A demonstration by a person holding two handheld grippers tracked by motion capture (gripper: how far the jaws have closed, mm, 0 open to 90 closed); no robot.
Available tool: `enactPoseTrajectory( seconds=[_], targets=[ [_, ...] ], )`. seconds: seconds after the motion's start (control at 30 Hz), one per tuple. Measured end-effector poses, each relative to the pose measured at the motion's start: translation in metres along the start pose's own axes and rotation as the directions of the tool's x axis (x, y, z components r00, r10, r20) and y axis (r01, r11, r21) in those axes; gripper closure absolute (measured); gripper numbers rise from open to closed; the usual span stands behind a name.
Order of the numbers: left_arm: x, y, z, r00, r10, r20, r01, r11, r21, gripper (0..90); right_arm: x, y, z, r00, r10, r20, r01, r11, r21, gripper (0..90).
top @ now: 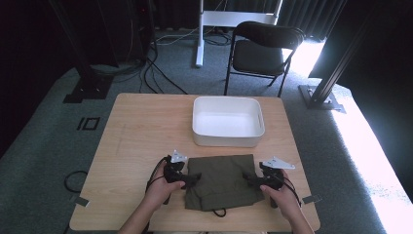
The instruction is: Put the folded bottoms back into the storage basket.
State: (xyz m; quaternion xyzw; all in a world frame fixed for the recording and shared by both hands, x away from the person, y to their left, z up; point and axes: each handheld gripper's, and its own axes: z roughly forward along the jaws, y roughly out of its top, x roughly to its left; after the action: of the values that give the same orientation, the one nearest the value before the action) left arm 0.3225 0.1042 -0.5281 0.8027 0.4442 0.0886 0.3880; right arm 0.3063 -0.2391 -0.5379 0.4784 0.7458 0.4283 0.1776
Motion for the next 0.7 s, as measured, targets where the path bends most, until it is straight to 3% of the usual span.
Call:
enactPoseTrajectory(
  seconds=[0.17,0.23,0.37,0.57,0.7],
  targets=[
    [-0.003,-0.011,0.003,0.9999,-0.015,-0.001,0.015,0.9995,0.026,15.7,0.003,-0.007,0.001,1.0000,-0.007,-0.001,0.007,1.000,0.024,13.8],
    [-0.004,-0.013,0.004,0.9992,-0.040,0.005,0.040,0.9985,0.036,15.7,0.003,-0.010,0.002,1.0000,-0.003,-0.001,0.003,1.000,0.031,13.8],
    [-0.007,-0.017,0.007,0.9993,-0.034,0.012,0.034,0.9977,0.058,15.8,0.004,-0.018,0.004,1.0000,0.000,-0.003,0.000,0.999,0.054,13.9],
    [-0.008,-0.022,0.009,0.9998,0.017,0.006,-0.018,0.9994,0.028,16.2,0.003,-0.024,0.005,0.9998,0.019,-0.009,-0.018,0.998,0.053,14.7],
    [-0.008,-0.027,0.014,0.9980,0.061,0.016,-0.061,0.9975,-0.035,16.1,0.003,-0.024,0.007,0.9993,0.034,-0.015,-0.033,0.997,0.073,15.4]
  ],
)
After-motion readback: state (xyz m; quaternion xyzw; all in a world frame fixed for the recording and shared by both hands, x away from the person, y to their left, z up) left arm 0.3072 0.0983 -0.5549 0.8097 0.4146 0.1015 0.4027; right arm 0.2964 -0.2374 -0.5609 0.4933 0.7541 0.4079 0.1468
